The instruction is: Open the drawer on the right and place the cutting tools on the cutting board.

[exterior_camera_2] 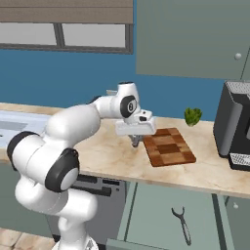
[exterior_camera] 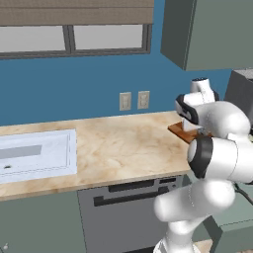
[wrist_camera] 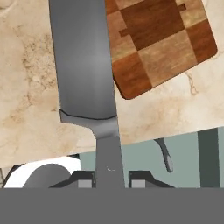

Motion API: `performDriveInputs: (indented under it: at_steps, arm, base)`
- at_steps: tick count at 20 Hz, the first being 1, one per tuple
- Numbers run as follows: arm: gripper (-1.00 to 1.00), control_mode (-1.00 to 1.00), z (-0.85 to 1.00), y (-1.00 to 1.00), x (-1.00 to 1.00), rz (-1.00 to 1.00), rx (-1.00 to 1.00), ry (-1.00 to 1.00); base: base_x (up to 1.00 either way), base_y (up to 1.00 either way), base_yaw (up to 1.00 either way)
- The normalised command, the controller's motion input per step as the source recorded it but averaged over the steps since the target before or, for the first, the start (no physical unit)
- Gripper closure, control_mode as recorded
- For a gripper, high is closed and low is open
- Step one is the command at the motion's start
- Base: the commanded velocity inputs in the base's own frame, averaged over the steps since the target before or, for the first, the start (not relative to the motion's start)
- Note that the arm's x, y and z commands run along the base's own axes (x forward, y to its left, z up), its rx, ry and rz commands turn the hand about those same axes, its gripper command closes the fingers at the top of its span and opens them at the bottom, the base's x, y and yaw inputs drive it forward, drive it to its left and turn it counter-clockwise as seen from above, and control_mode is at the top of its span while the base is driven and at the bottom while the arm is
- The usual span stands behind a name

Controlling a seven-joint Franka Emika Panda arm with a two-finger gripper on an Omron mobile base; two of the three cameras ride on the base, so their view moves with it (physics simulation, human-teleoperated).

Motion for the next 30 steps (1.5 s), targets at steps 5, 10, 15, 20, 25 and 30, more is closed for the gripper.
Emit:
performDriveInputs:
  at_steps: [5, 10, 15, 20, 25, 30]
  arm:
    - [1.00, -1.00, -0.51, -0.25, 0.36, 0.00, 0.03, 0.00]
    - [1.00, -1.00, -0.31, -0.28, 0.22, 0.00, 0.04, 0.00]
    - [1.00, -1.00, -0.22, -0.31, 0.24, 0.00, 0.02, 0.00]
    - [1.00, -1.00, -0.18, -0.16, 0.23, 0.00, 0.01, 0.00]
    - [1.00, -1.00, -0.25, -0.11, 0.20, 0.00, 0.00, 0.00]
    - [1.00, -1.00, -0.29, -0.20, 0.19, 0.00, 0.00, 0.00]
  base:
    - [0.00, 0.00, 0.00]
    - [0.00, 0.00, 0.00]
    - [0.00, 0.00, 0.00]
    - [0.00, 0.00, 0.00]
    - [0.00, 0.00, 0.00]
    - [0.00, 0.00, 0.00]
